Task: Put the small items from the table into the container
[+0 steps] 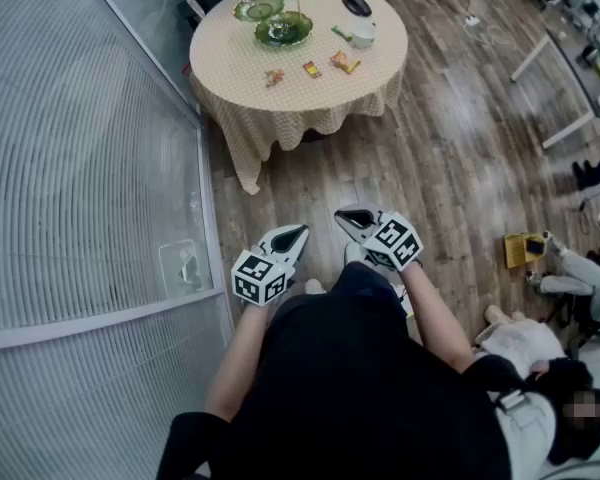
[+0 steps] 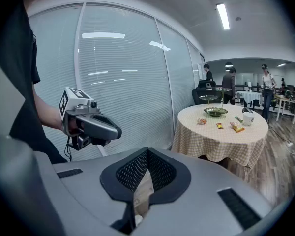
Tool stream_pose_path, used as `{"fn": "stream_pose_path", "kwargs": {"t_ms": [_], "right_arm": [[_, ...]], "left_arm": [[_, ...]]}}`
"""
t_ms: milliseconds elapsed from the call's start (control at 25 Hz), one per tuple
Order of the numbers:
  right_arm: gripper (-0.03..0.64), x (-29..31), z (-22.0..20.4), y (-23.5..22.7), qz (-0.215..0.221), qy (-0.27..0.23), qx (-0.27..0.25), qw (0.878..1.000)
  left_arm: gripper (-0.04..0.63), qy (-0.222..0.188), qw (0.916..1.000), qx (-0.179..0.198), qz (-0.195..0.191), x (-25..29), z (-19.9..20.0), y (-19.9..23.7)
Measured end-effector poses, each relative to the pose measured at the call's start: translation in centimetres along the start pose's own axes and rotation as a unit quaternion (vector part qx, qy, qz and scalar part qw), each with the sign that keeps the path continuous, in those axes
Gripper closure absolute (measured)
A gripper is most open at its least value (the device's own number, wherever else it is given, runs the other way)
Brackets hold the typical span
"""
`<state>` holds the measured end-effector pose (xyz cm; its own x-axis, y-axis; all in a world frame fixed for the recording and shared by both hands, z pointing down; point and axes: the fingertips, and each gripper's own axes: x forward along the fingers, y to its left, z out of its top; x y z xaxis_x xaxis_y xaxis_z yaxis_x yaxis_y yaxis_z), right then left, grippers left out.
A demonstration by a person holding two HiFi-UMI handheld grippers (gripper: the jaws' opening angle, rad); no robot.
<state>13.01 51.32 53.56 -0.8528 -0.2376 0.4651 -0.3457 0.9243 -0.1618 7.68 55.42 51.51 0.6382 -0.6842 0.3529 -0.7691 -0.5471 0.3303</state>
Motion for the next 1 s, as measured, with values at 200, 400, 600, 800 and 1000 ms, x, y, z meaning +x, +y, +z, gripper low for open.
{"fn": "stream_pose_path", "kwargs": {"t_ms": [200,400,600,800,1000], "right_arm": [[0.589,-0.3,0.1,-0.9,0.005,-0.002,-0.001,1.0],[0.589,-0.5,0.4,-1.9,0.011,-0.003,-0.001,1.0],[0.59,-0.4,0.5,-3.2,0.019,0.001,-0.004,1.0],[0.589,-0.4,-0.3,-4.7,0.035,0.02,-0.004,0.999],[0.589,-0.6,-0.6,-6.7,0.057,0.035,-0.007,0.998]], "left_arm": [[0.593,-0.001,1.0,0.003,0.001,1.2,0.6,-0.2],[0.592,0.0,1.0,0.004,0.005,2.1,1.3,-0.1],[0.592,-0.001,1.0,0.0,0.01,3.5,1.8,0.3],[0.593,-0.001,0.9996,-0.011,0.025,5.1,1.9,0.7],[0.592,-0.003,0.9986,-0.028,0.046,7.1,2.5,1.2]]}}
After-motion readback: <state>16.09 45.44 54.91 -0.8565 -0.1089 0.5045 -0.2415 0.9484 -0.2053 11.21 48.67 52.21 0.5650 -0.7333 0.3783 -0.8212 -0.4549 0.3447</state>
